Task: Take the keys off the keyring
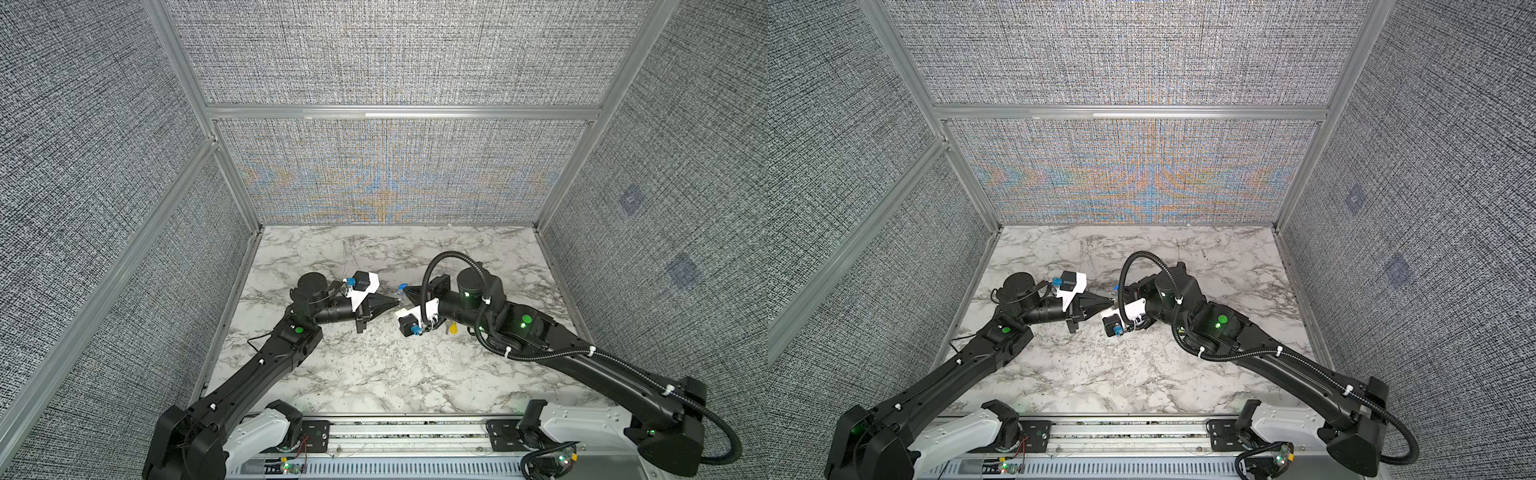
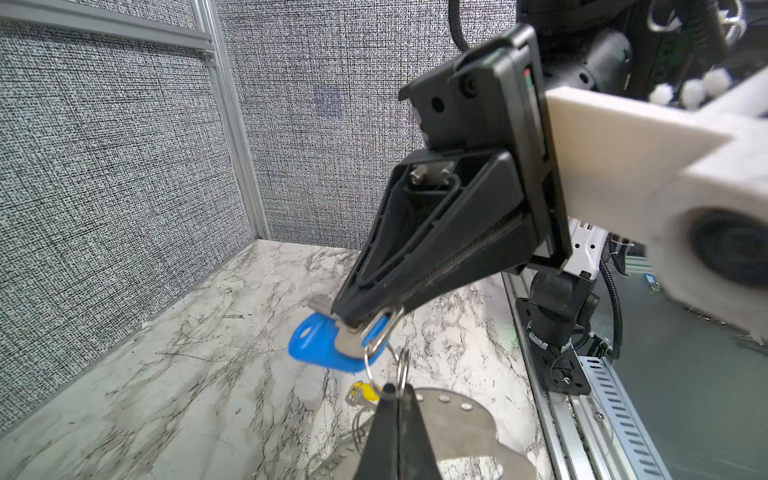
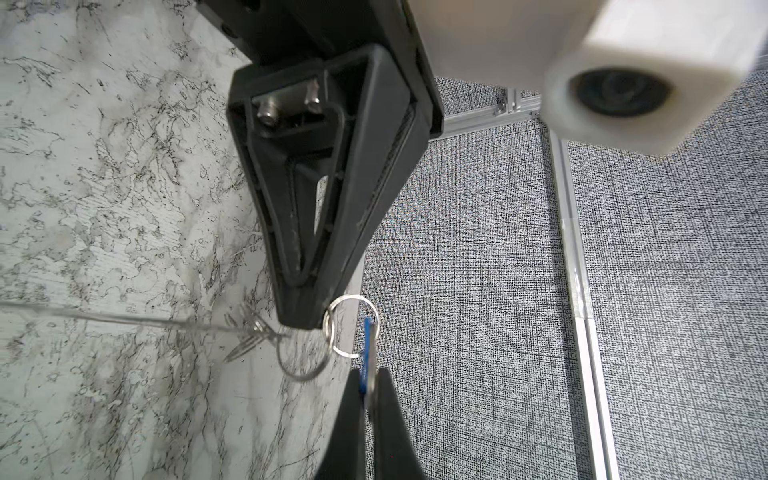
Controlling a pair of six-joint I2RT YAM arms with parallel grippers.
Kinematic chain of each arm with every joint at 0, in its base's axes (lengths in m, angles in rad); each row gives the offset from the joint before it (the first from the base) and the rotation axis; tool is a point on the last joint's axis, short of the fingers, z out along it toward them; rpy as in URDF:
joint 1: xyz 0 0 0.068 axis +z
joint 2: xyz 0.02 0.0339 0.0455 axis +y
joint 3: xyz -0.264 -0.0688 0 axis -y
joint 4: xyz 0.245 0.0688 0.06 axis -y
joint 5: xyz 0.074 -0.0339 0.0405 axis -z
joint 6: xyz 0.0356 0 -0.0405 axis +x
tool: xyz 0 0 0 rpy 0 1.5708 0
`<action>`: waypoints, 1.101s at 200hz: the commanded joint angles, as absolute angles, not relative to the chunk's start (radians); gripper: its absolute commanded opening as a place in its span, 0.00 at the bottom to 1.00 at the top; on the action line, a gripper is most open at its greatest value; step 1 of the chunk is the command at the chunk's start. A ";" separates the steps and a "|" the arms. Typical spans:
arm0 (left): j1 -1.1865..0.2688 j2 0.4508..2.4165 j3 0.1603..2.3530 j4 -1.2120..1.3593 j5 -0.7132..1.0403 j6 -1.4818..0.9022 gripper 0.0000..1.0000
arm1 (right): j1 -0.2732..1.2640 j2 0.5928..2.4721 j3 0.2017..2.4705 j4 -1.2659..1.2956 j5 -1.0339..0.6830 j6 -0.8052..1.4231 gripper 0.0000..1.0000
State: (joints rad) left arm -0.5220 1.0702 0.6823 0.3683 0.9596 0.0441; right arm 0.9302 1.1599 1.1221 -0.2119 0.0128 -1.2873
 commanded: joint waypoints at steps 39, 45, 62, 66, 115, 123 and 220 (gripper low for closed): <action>-0.525 1.061 0.693 0.292 0.992 0.057 0.00 | 0.919 1.126 1.089 -0.082 0.011 -1.249 0.00; -0.525 1.065 0.695 0.292 0.999 0.055 0.00 | 0.919 1.125 1.092 -0.086 0.001 -1.247 0.00; -0.525 1.085 0.702 0.301 1.016 0.045 0.00 | 0.920 1.129 1.105 -0.093 -0.036 -1.246 0.00; -0.525 1.090 0.702 0.306 1.018 0.040 0.00 | 0.919 1.133 1.109 -0.095 -0.046 -1.244 0.00; -0.526 1.107 0.712 0.312 1.013 0.041 0.01 | 0.918 1.158 1.132 -0.100 -0.069 -1.224 0.00; -0.526 1.108 0.713 0.310 1.012 0.042 0.02 | 0.919 1.157 1.133 -0.100 -0.073 -1.220 0.00; -0.540 1.152 0.723 0.399 1.018 0.006 0.14 | 0.924 1.186 1.170 -0.143 -0.129 -1.209 0.00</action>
State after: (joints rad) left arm -0.5323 1.1469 0.7181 0.3801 1.0031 0.0208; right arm 0.9203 1.1835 1.1538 -0.2375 -0.0536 -1.2278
